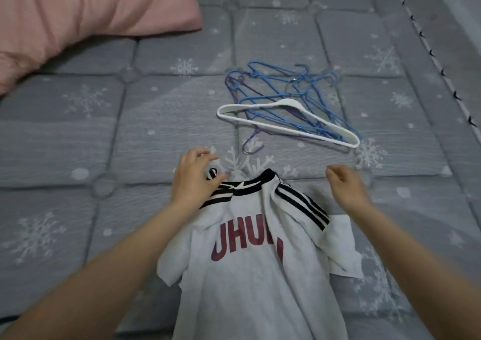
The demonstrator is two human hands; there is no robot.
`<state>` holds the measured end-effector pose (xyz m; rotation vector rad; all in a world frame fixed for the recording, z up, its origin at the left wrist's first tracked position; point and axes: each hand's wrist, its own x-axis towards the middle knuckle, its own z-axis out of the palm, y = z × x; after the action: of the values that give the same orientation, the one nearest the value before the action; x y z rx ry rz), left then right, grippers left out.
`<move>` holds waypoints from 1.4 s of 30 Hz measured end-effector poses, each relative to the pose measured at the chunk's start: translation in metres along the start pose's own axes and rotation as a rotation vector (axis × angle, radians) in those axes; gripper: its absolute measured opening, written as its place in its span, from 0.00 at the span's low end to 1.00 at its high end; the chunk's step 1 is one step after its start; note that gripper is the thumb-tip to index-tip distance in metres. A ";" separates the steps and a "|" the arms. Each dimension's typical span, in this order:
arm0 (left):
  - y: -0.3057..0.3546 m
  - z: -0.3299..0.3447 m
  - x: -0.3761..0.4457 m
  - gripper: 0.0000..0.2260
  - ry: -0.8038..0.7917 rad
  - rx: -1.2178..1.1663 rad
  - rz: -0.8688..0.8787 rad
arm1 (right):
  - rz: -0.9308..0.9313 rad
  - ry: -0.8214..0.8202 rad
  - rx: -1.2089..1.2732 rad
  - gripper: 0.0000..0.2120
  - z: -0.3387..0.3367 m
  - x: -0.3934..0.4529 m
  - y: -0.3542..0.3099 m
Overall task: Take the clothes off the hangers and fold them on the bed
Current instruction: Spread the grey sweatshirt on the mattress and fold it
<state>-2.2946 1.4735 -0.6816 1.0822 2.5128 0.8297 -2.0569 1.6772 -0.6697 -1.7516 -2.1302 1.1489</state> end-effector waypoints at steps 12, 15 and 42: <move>0.048 0.131 -0.080 0.25 -0.388 0.214 0.271 | 0.235 -0.219 -0.023 0.10 -0.006 -0.030 0.139; 0.043 0.147 -0.086 0.32 -0.451 0.296 0.196 | 0.247 -0.171 0.038 0.21 0.005 -0.034 0.137; 0.119 0.208 -0.086 0.39 -0.515 0.419 0.162 | 0.071 0.190 -0.160 0.25 -0.089 0.013 0.192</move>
<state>-2.0718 1.5586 -0.7725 1.4237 2.2125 0.0226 -1.8636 1.7338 -0.7343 -1.9317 -2.1123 0.8079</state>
